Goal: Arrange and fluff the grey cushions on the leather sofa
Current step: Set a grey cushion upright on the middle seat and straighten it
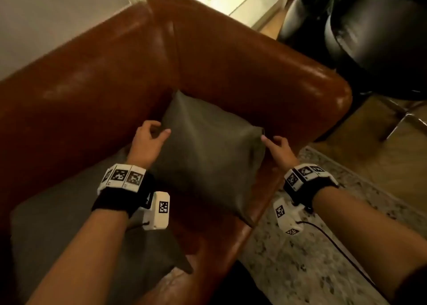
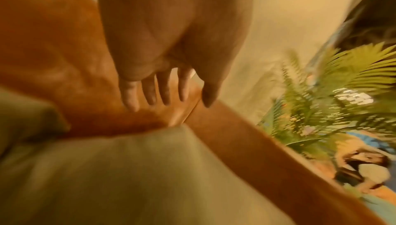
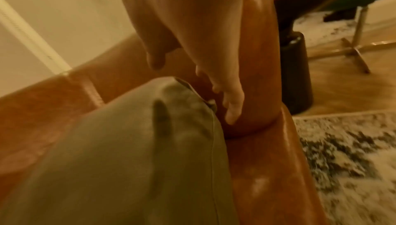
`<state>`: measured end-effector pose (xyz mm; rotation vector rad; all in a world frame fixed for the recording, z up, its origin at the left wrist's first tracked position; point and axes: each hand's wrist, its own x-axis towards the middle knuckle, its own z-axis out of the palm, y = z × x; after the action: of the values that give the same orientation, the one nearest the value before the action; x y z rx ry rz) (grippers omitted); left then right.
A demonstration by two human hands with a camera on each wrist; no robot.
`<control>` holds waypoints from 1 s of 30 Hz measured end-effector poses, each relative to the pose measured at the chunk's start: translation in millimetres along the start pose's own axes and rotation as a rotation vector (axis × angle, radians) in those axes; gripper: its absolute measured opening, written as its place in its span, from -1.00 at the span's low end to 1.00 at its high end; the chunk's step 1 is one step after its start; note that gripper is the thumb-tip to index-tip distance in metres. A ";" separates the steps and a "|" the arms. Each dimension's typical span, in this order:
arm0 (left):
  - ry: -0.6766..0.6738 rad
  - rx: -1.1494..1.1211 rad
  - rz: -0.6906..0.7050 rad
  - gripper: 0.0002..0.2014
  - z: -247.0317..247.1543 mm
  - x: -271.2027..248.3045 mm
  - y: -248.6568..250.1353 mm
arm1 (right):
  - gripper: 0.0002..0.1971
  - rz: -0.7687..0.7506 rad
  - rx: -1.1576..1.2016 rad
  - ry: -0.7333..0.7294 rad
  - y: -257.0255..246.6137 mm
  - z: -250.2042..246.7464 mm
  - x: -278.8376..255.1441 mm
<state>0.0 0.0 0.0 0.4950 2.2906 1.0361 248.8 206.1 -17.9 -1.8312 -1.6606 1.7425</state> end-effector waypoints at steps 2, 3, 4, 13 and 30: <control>-0.026 0.067 -0.109 -0.31 15.9 20.7 -9.2 | -0.17 0.052 0.075 -0.014 3.1 8.0 20.7; -0.044 0.087 -0.148 -0.18 23.7 29.7 -18.0 | -0.10 0.093 0.138 -0.051 5.9 13.5 26.9; -0.072 0.096 -0.191 -0.05 31.2 33.3 -24.5 | -0.03 0.132 0.222 -0.094 13.1 20.2 33.9; -0.059 -0.020 -0.340 0.34 52.9 57.3 -55.0 | -0.51 0.073 0.569 -0.125 48.3 44.4 31.1; -0.133 -0.426 -0.091 0.05 34.9 69.9 -10.0 | -0.24 -0.271 0.547 -0.020 44.3 -13.3 -9.1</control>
<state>-32.6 50.8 -50.6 0.2710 1.8851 1.3549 287.6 189.5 -38.8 -1.2863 -1.1978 1.8522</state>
